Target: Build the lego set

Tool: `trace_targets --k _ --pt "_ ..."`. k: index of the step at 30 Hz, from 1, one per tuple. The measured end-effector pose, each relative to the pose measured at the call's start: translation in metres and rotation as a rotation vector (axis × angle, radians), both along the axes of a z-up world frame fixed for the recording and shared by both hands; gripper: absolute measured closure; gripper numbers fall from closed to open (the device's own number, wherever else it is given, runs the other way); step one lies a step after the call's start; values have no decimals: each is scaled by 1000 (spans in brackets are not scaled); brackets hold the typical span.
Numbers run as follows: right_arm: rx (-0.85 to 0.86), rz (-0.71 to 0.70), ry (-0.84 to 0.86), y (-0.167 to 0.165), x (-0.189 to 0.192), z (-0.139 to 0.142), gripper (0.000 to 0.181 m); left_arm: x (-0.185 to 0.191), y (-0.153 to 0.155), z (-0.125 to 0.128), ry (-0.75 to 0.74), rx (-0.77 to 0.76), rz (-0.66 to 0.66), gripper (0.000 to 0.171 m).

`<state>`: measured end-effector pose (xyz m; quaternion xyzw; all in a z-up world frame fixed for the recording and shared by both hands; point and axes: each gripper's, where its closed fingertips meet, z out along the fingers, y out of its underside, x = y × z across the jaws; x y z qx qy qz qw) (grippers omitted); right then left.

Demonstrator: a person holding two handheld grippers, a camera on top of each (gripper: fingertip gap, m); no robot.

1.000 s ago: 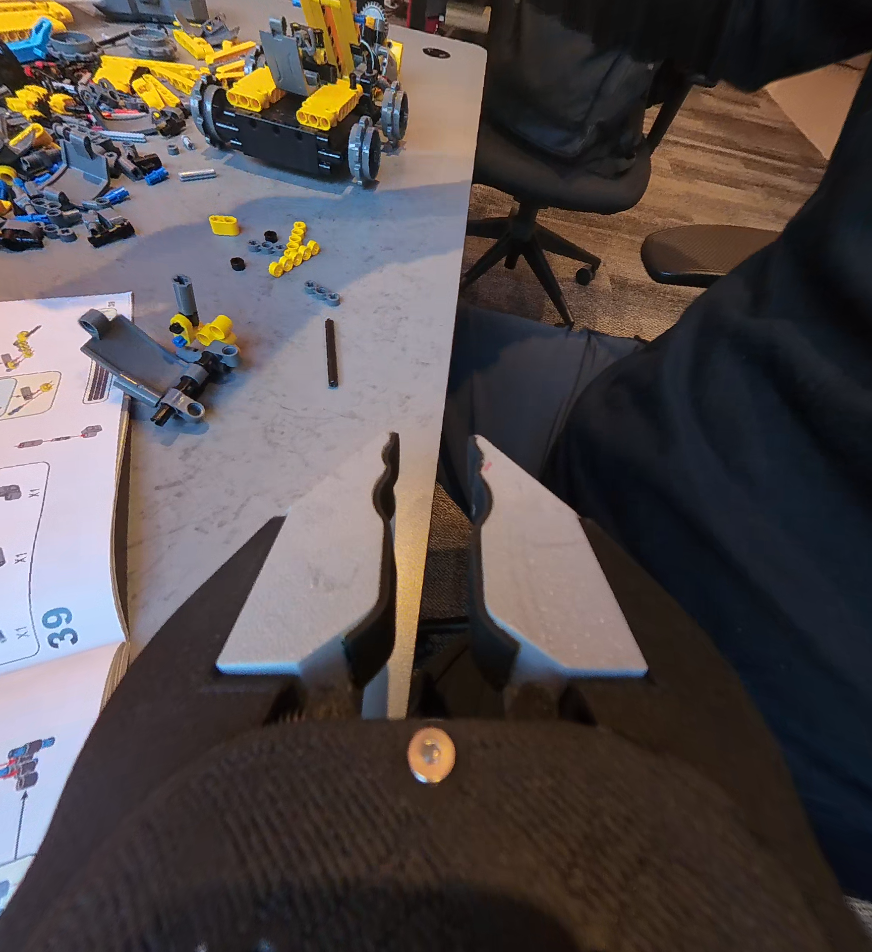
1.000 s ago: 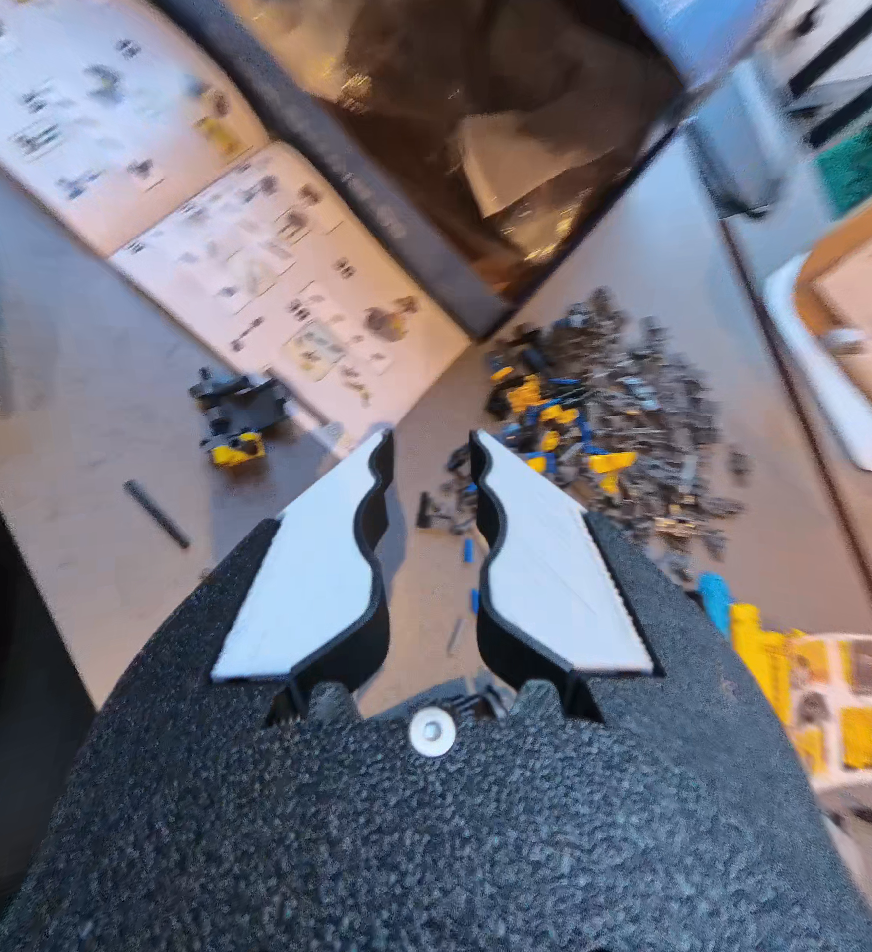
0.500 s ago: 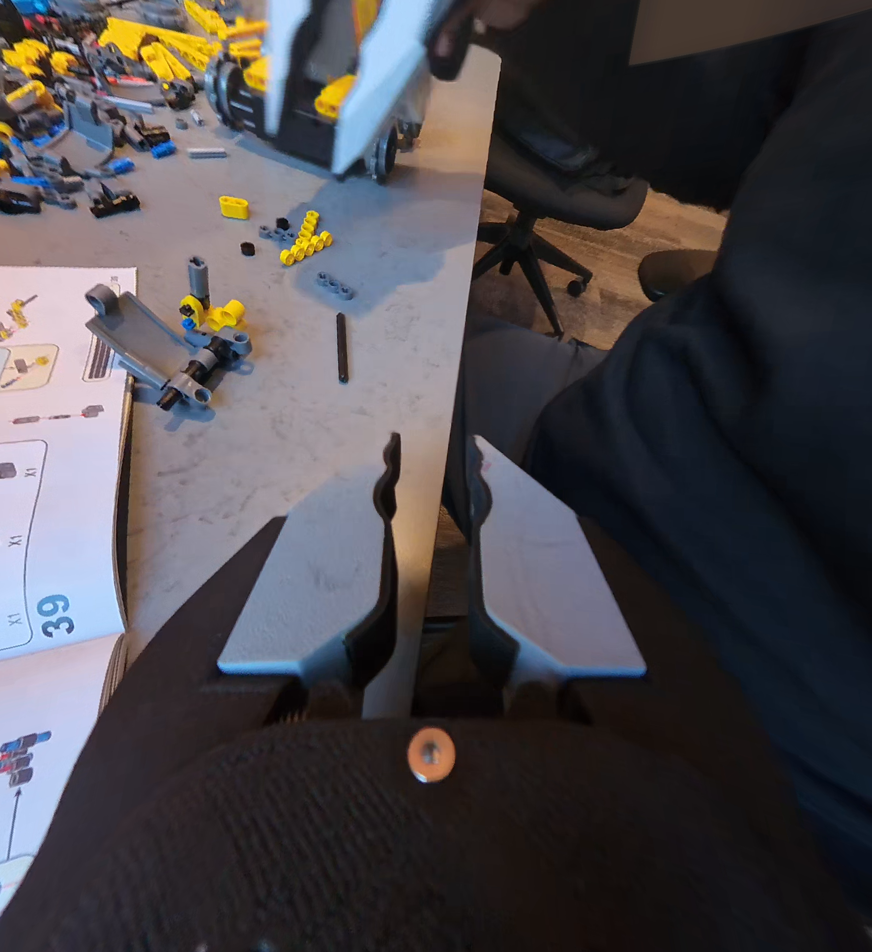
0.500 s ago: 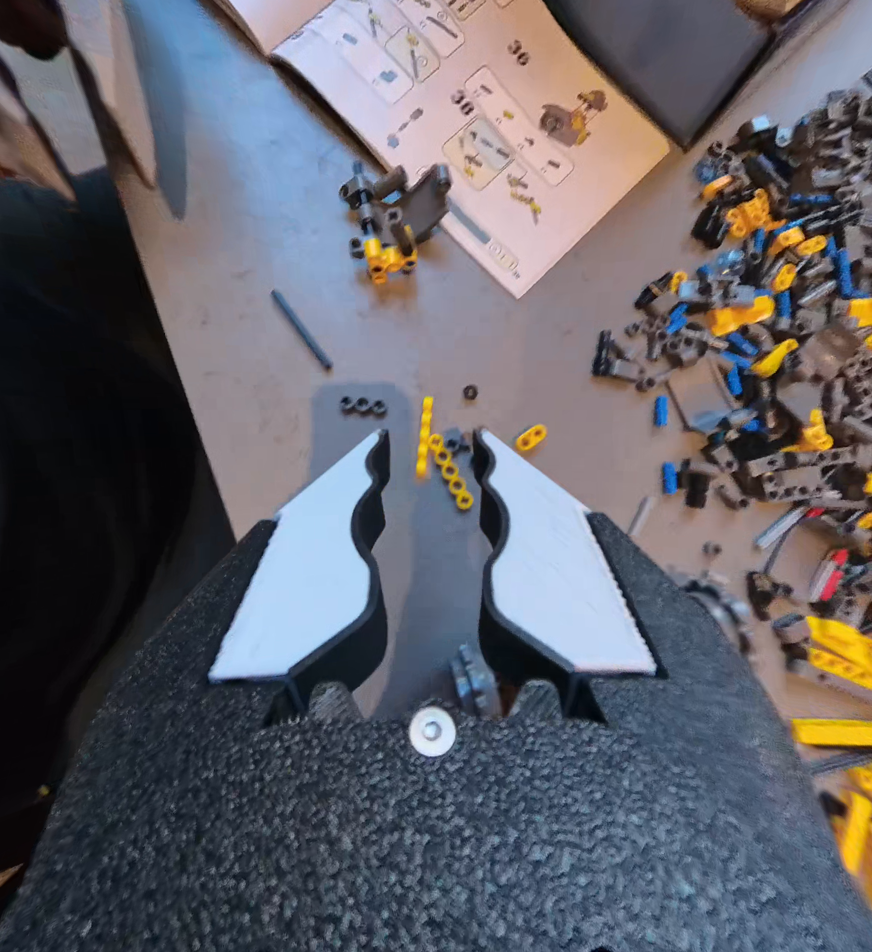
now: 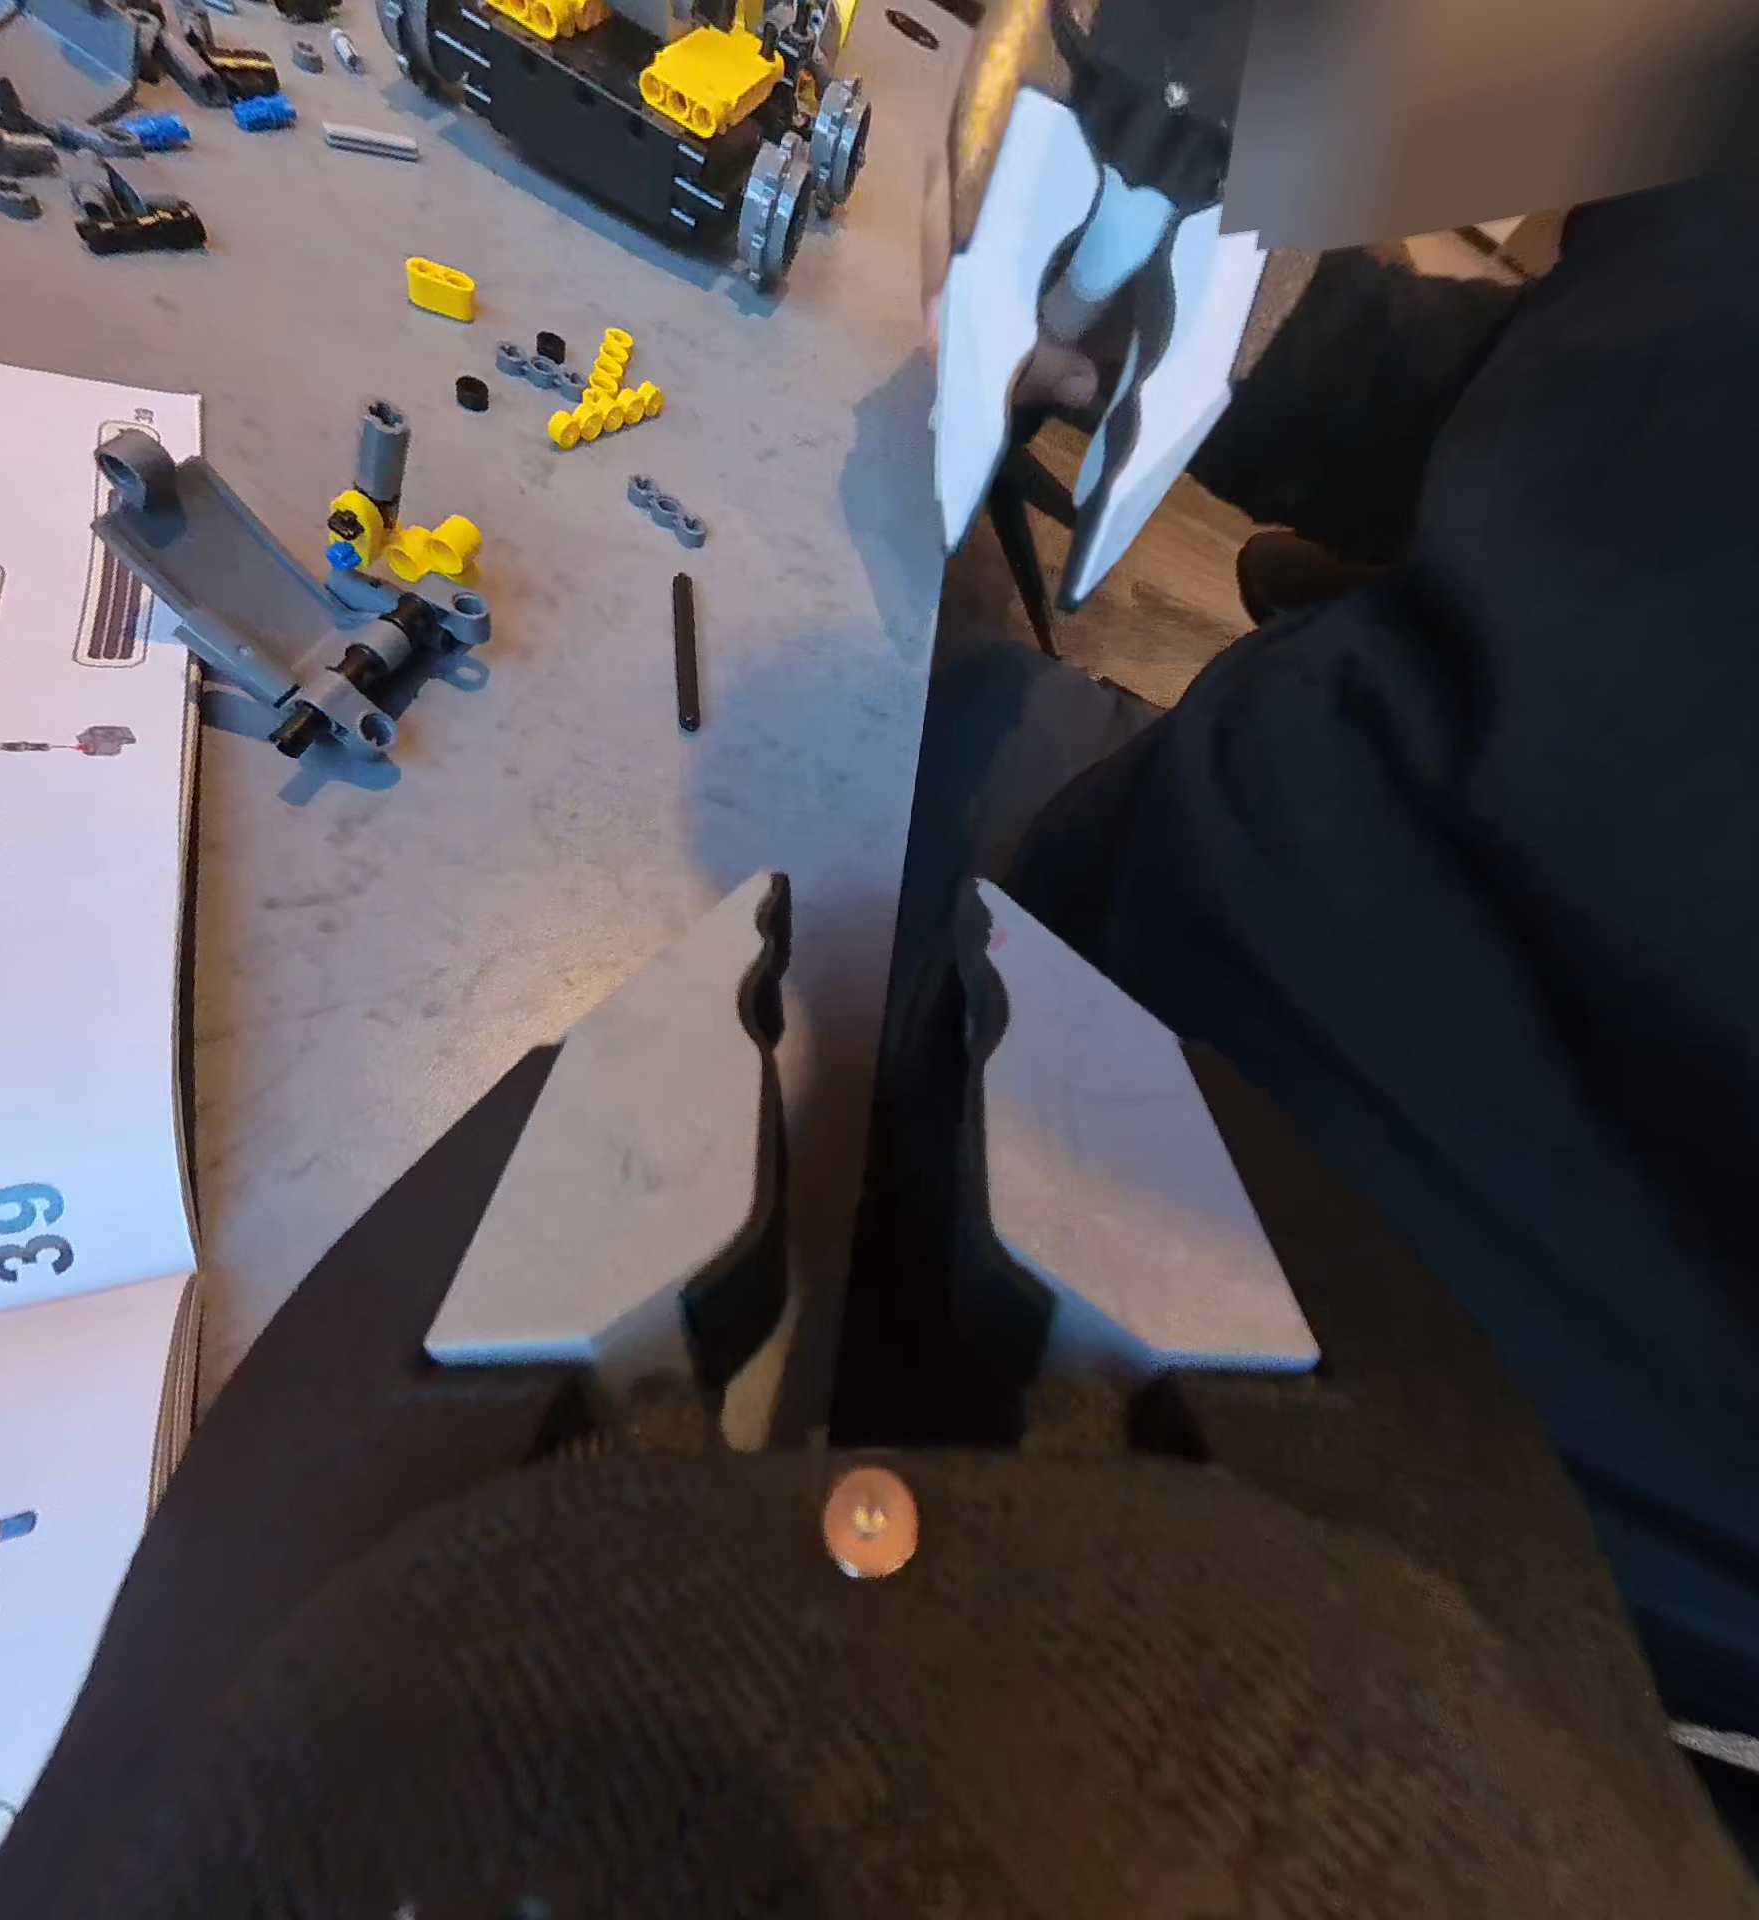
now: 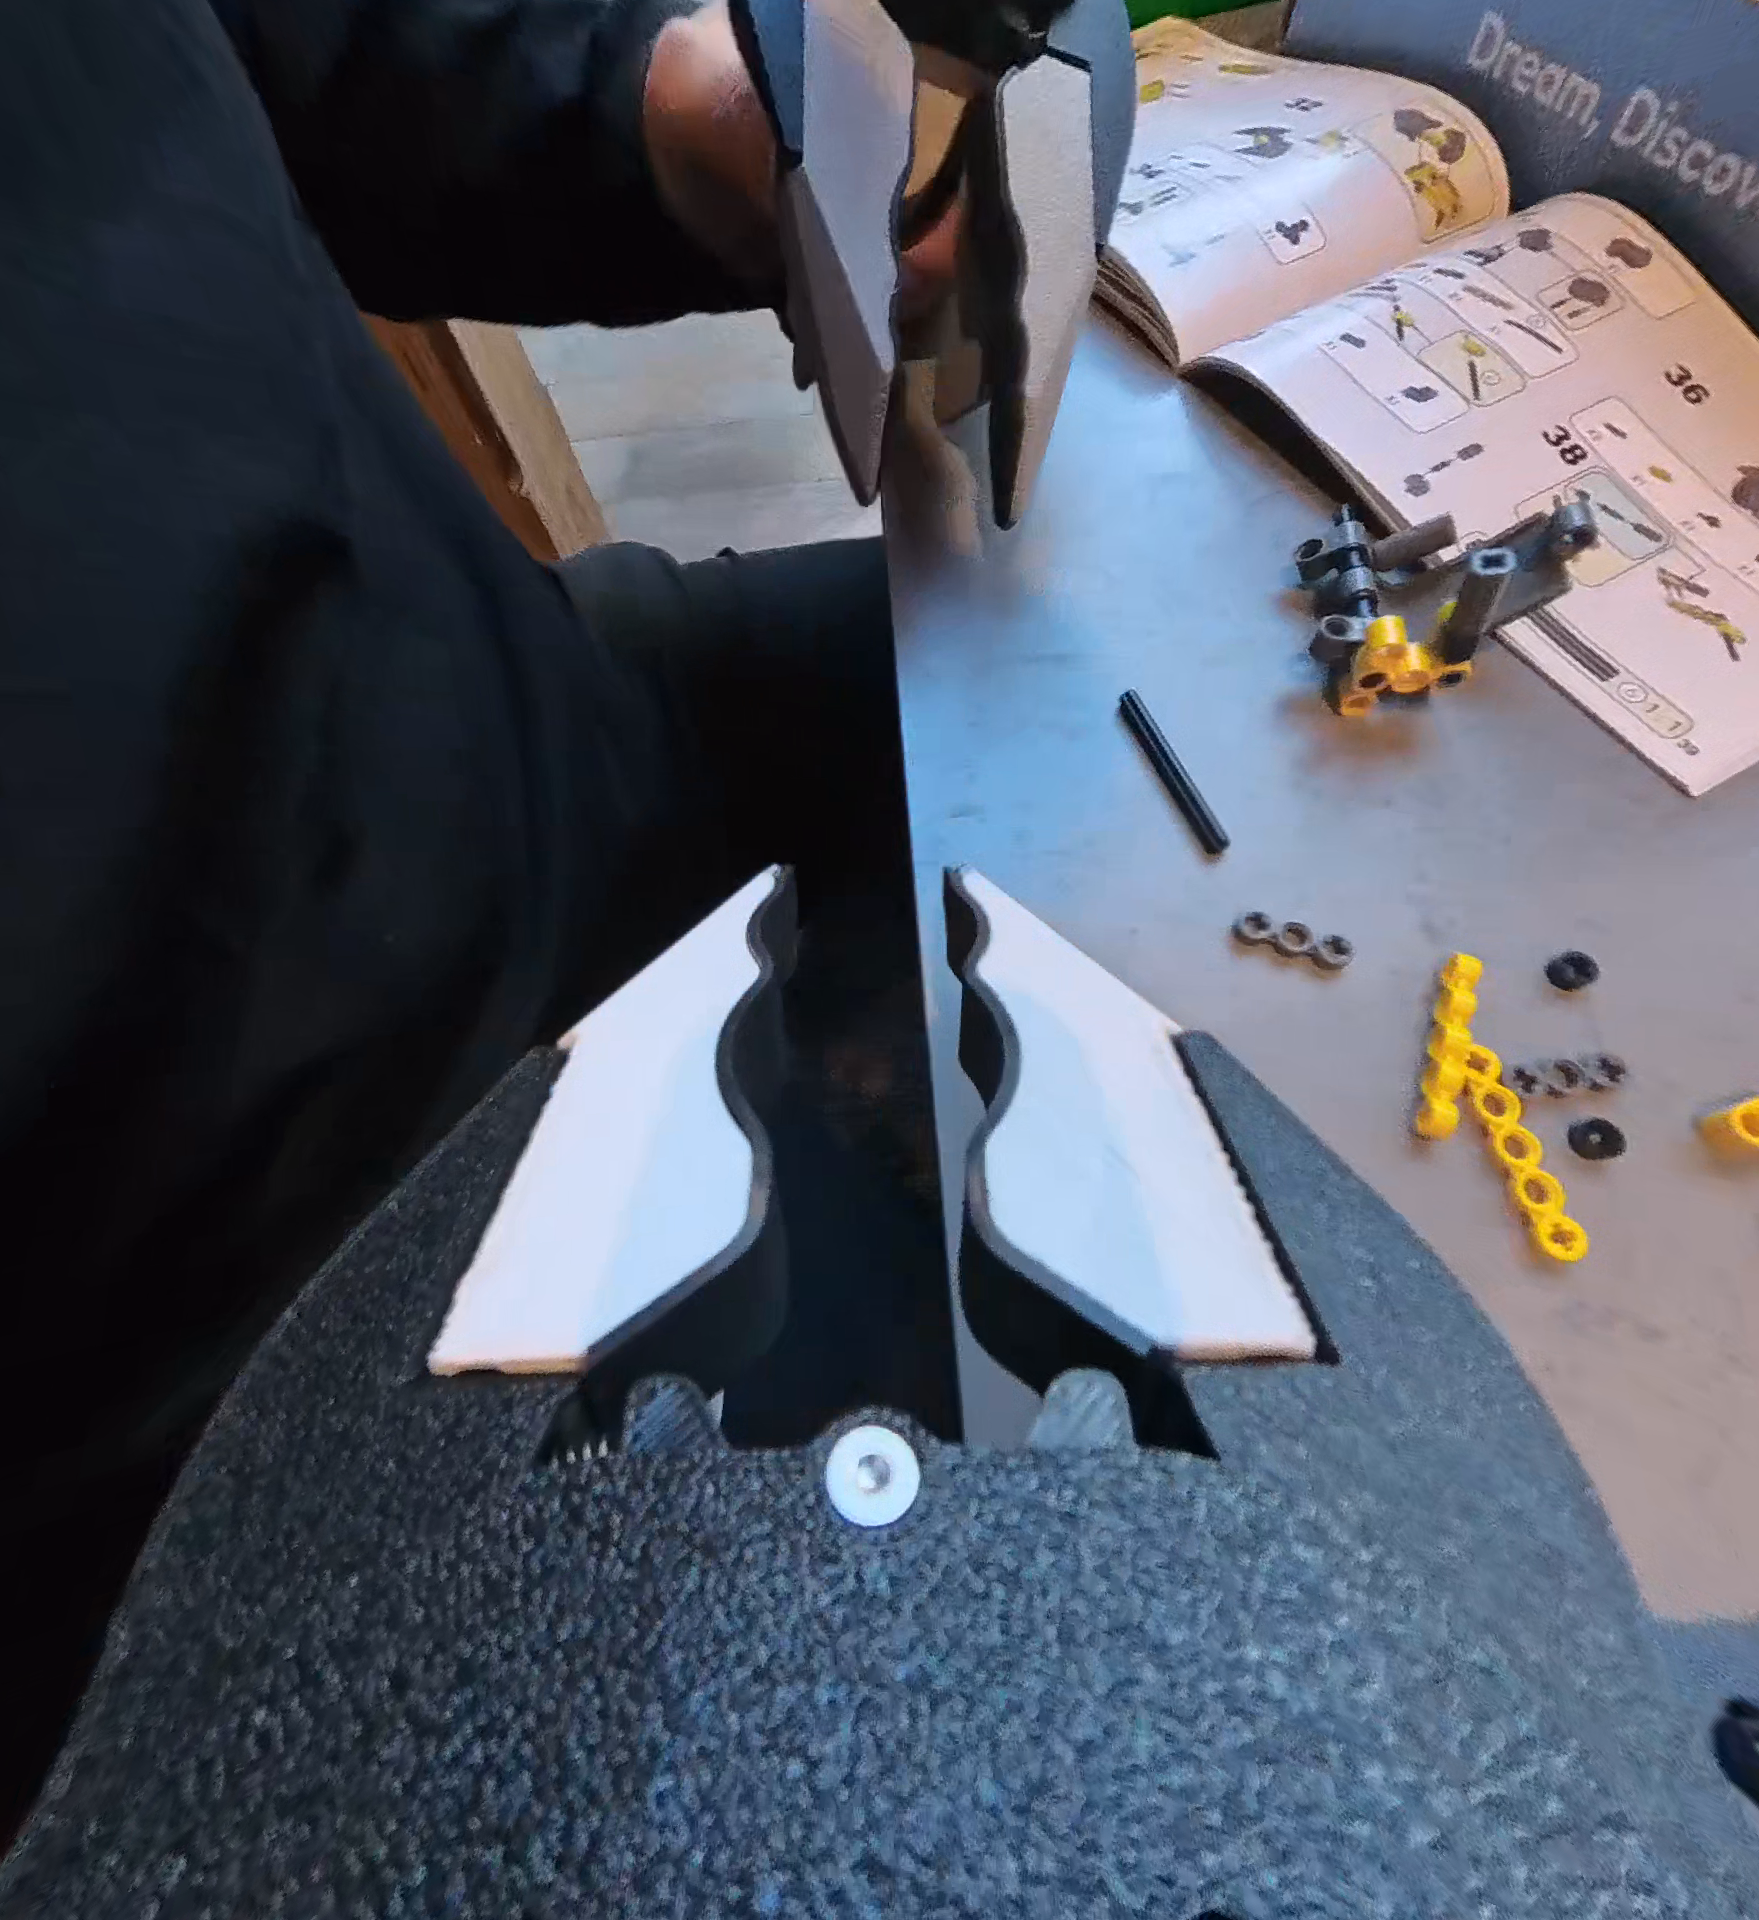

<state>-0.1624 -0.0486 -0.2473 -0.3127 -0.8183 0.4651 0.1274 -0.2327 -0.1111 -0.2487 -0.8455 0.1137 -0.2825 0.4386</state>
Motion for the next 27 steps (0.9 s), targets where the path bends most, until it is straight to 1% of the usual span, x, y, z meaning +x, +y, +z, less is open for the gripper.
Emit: trace_targets --k 3,5,11,14,21,27 --pt "-32 5 -8 -5 8 -1 150 -1 1 -1 -4 -12 11 140" --pt "-38 -12 11 -2 12 0 149 -3 2 -2 -1 -18 24 140" --pt "-85 -129 36 21 18 -2 150 -5 4 -3 7 -19 46 139" --pt "-104 -164 47 31 22 -1 151 -5 3 -3 13 -15 47 139" --pt "-55 -260 51 57 26 -2 151 -4 2 -1 36 16 43 139" --pt "-1 -290 21 70 13 -2 152 -3 1 1 64 52 41 140"
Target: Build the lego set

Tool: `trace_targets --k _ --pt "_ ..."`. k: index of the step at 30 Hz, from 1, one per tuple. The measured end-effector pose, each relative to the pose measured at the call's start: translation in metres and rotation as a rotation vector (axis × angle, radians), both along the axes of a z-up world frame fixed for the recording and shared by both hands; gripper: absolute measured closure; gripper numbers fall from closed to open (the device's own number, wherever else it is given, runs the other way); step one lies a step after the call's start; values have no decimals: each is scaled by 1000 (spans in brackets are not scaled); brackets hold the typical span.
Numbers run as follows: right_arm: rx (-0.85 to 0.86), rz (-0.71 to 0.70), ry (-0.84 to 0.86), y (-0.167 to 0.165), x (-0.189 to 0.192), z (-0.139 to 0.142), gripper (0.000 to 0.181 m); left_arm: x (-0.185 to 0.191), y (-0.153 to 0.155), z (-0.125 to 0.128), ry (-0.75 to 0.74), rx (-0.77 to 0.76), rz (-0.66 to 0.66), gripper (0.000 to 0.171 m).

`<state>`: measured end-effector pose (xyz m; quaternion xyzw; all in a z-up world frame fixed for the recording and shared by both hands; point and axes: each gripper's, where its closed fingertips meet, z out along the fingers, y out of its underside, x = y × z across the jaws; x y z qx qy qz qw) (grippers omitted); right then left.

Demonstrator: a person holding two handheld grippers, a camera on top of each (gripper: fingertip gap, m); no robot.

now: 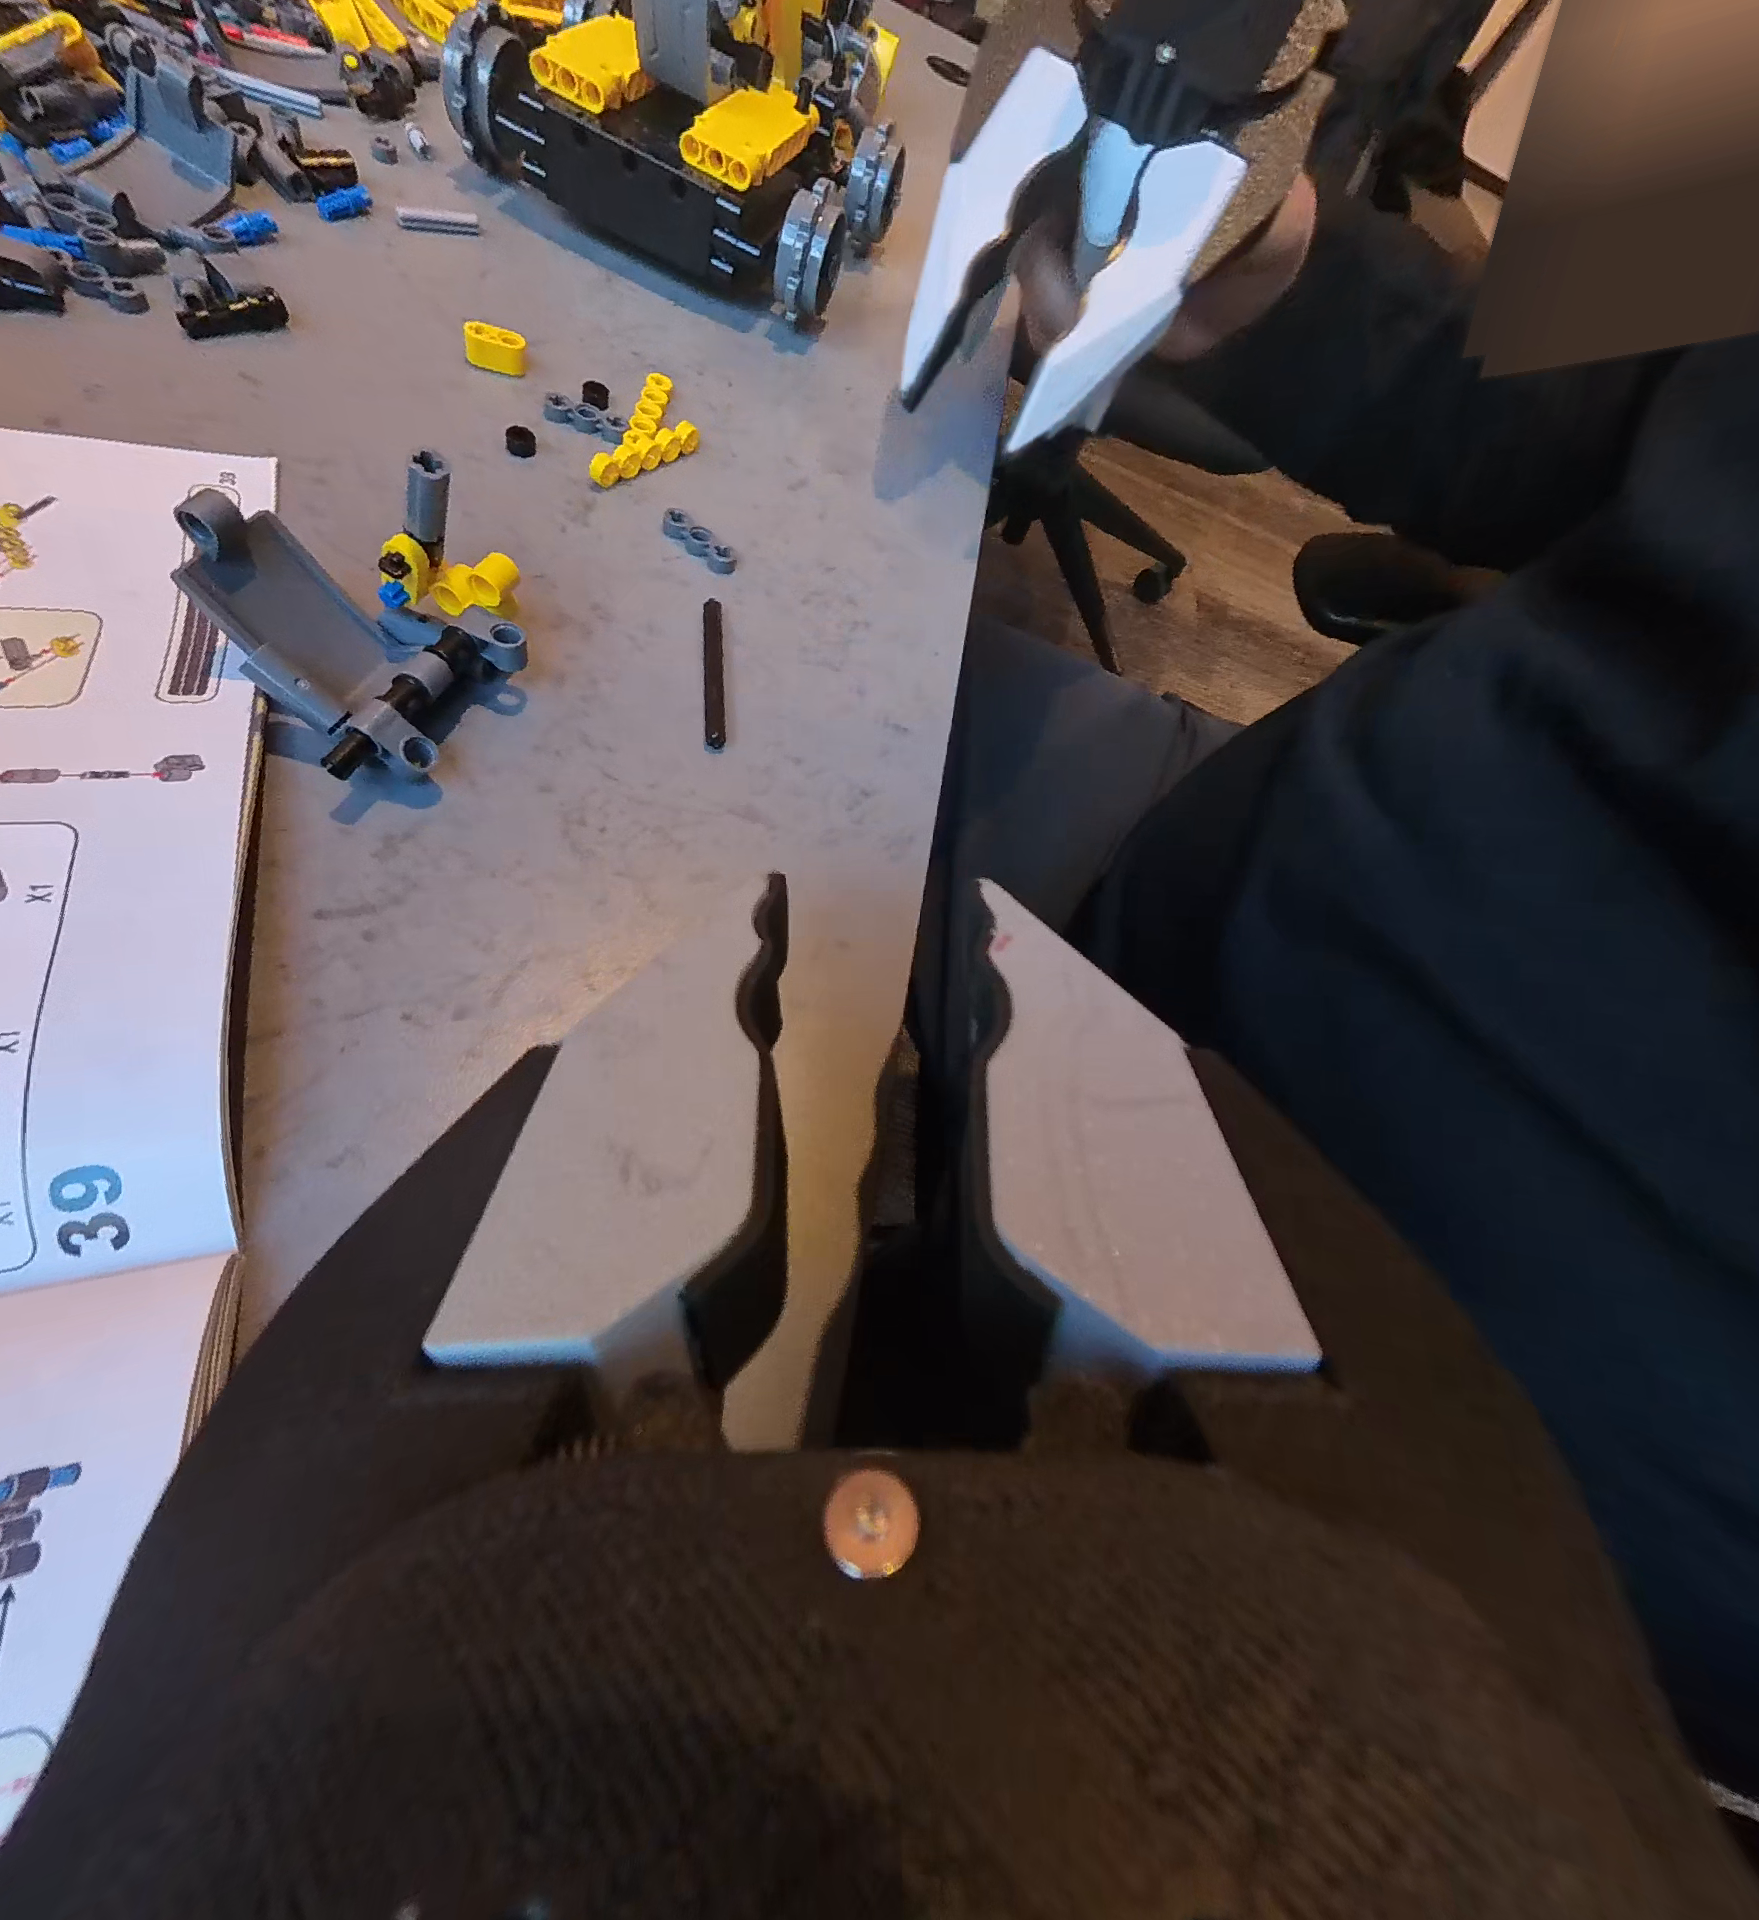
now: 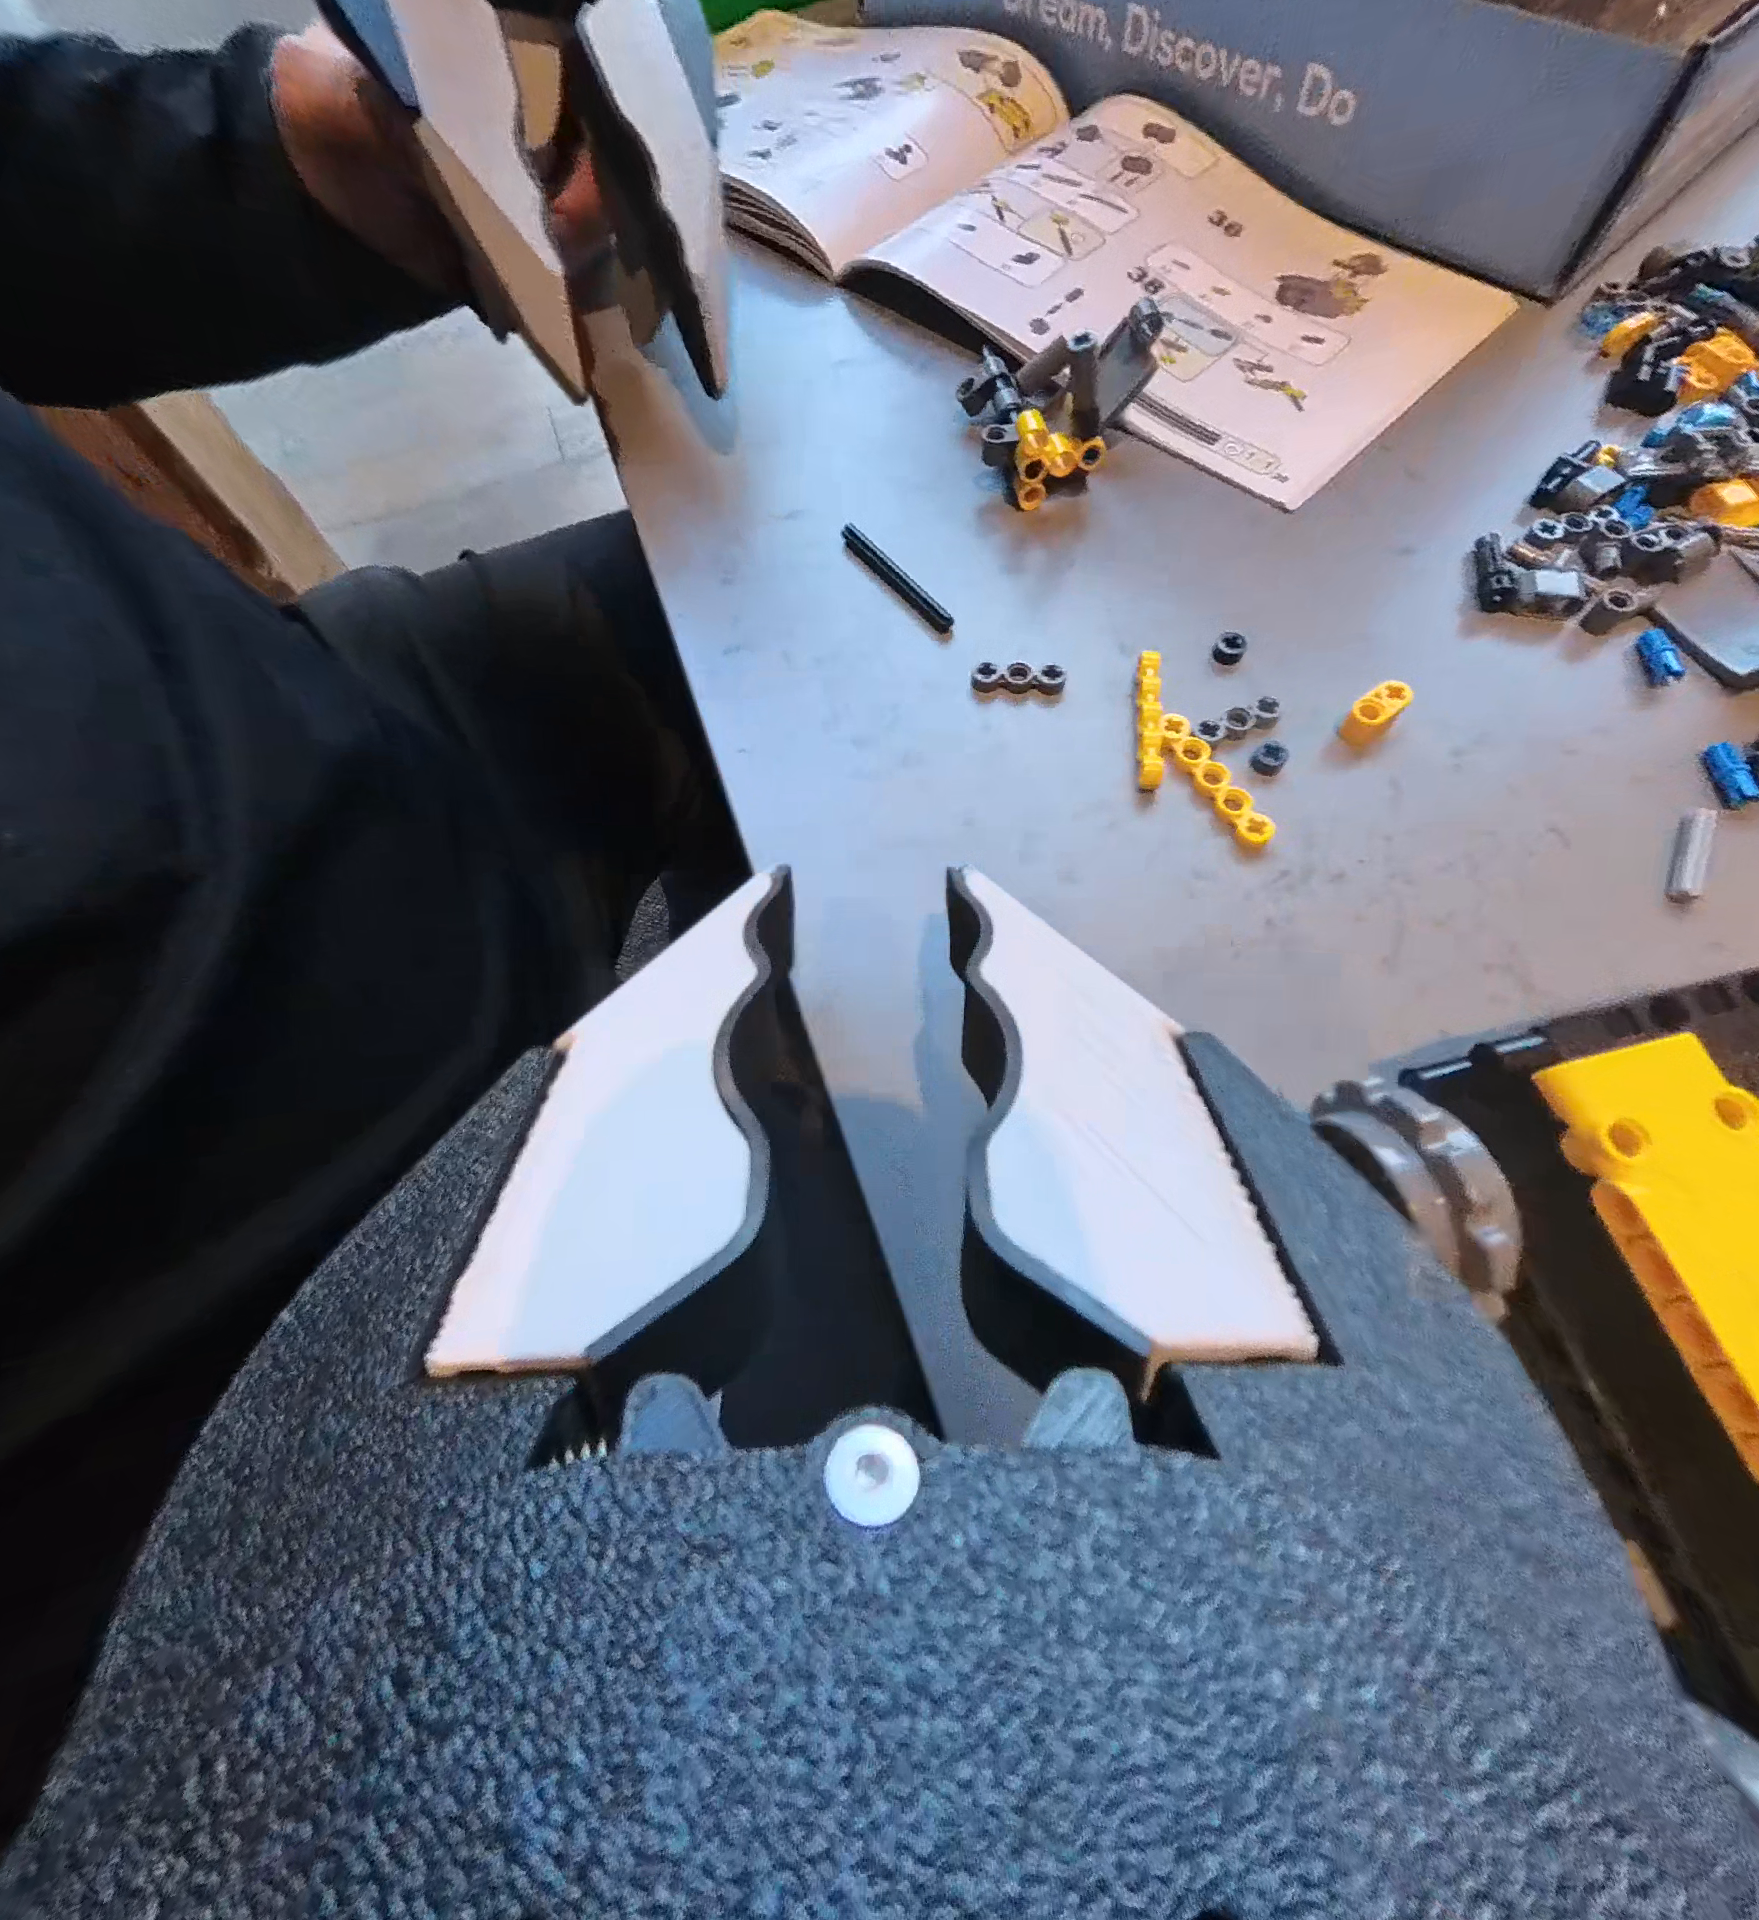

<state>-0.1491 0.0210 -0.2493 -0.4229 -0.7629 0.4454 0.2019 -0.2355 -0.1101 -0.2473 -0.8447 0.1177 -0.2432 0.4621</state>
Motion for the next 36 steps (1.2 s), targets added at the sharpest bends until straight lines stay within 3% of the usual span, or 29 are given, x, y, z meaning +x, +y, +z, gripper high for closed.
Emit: trace_targets --k 8,11,13,18,27,36 --pt "75 -167 -113 44 -26 -14 156 3 -2 3 21 35 -17 140" --pt "80 -265 -87 61 -40 -9 174 3 -3 4 25 47 -22 140" --pt "67 -275 -78 59 -47 -3 166 4 -3 4 30 53 -25 140" --pt "45 -162 11 20 -67 15 163 4 -3 4 42 62 -21 140" --pt "164 153 -76 -31 -85 -6 155 3 -3 5 37 62 -12 144" --pt "248 295 -110 -52 -98 -18 154 0 -1 4 11 42 7 144"
